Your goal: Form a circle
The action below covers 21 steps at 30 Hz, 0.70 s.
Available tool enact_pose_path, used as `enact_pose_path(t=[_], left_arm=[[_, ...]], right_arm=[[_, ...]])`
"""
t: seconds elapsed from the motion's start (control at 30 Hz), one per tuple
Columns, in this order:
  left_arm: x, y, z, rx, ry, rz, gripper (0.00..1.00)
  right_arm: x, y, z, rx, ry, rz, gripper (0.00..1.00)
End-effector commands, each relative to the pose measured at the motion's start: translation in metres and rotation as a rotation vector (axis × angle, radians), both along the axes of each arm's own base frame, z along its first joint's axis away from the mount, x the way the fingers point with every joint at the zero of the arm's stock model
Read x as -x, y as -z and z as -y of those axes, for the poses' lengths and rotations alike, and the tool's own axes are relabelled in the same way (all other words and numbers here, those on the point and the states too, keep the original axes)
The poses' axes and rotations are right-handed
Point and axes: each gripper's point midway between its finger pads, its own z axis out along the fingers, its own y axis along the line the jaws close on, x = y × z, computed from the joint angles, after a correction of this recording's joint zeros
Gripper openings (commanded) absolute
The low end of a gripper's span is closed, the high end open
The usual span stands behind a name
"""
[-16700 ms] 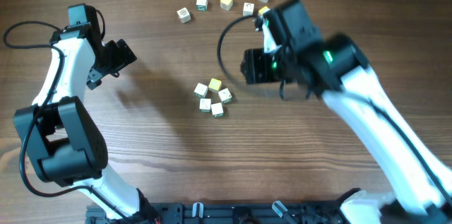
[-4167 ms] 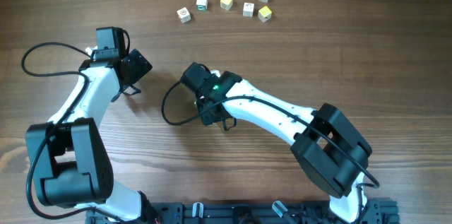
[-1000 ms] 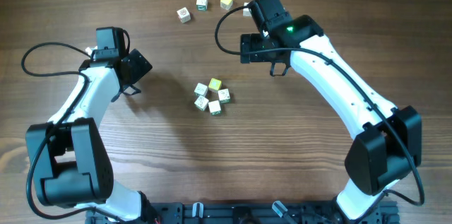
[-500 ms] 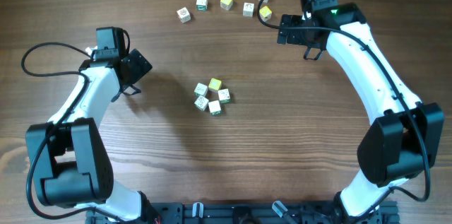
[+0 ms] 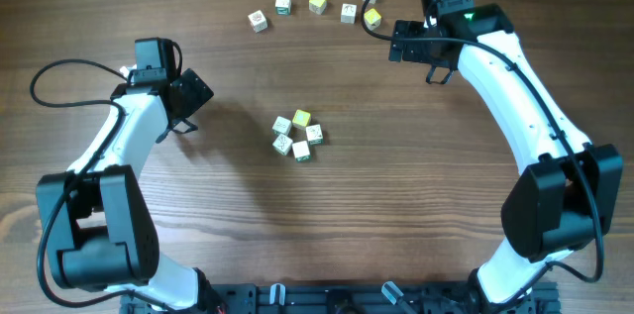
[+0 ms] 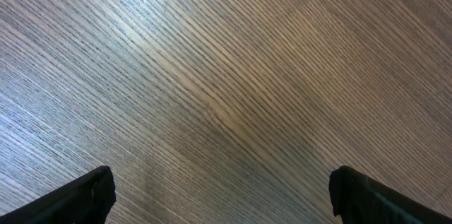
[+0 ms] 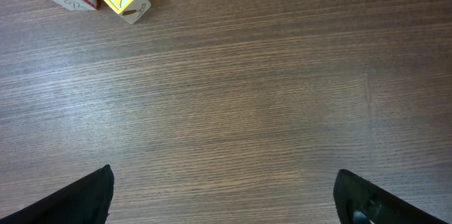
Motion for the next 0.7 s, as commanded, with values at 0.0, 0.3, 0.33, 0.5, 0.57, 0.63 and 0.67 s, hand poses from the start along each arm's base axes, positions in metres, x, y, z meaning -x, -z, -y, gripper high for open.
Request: enact_pose_path(t=[0.0, 0.3, 0.33, 0.5, 0.57, 0.63, 0.67], left_arm=[[-0.002, 0.001, -0.005, -0.015, -0.01, -0.005, 1.0], [-0.006, -0.048, -0.017, -0.1, -0.026, 0.111, 1.0], [-0.005, -0.06, -0.024, -0.139, -0.047, 0.136, 1.0], [-0.002, -0.119, -0.026, -0.164, -0.064, 0.29, 1.0], [0.006, -0.13, -0.026, -0.178, -0.048, 0.298, 1.0], [-0.002, -0.151, -0.024, -0.172, -0.046, 0.389, 1.0], [-0.009, -0.161, -0.021, -0.16, -0.036, 0.441, 1.0]], right_arm=[[-0.001, 0.009, 0.001, 0.023, -0.008, -0.014, 1.0], [-0.001, 0.009, 0.001, 0.023, -0.007, -0.014, 0.99], [-0.001, 0.009, 0.001, 0.023, -0.008, -0.014, 1.0], [-0.001, 0.009, 0.001, 0.023, -0.008, -0.014, 1.0], [-0.001, 0.009, 0.001, 0.023, -0.007, -0.014, 1.0], [-0.001, 0.009, 0.001, 0.023, -0.007, -0.014, 1.0], [-0.001, 0.009, 0.001, 0.023, -0.007, -0.014, 1.0]])
